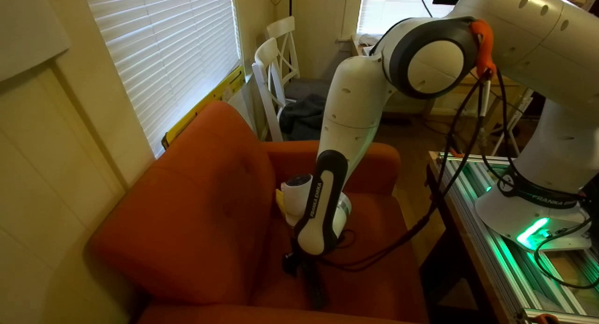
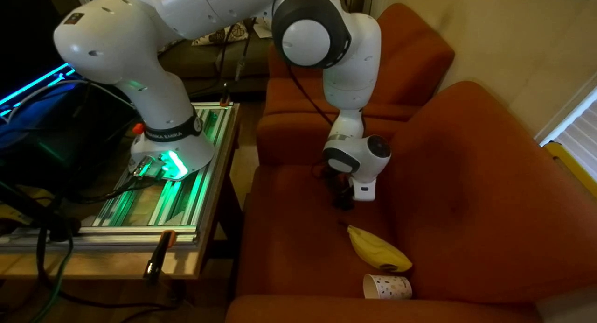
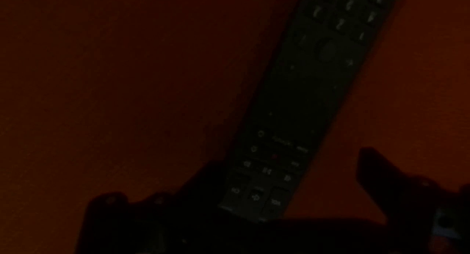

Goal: Put the remote on the arm rest

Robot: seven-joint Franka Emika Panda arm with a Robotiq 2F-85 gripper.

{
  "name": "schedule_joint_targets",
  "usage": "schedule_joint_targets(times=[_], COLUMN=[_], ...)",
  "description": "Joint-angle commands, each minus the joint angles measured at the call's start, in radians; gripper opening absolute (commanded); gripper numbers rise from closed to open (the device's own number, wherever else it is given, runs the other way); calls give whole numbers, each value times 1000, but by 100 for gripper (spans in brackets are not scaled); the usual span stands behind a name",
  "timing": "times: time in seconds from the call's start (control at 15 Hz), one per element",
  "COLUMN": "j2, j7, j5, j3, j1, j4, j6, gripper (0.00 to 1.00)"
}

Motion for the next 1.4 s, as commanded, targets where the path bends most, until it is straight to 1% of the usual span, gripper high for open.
schedule_joint_targets(times=[0.0,0.13,0.33,0.4,0.53,0.73,0.87,1.0,1.33], j2=[37,39,34,33,30,16,-2,-25,-64], j7=[-8,1,10,11,16,21,24,29,44], j5=[25,26,29,30,33,38,46,55,66], j3=[-21,-34,-53,-55,-54,-54,-55,-65,-115], j1=[32,44,58,58,59,59,55,53,56], j4=[65,75,77,79,82,78,63,43,9], j6=[-72,-98,-111,-112,-109,-102,-96,-93,-93], gripper=[74,69,47,39,28,5,0,0,1])
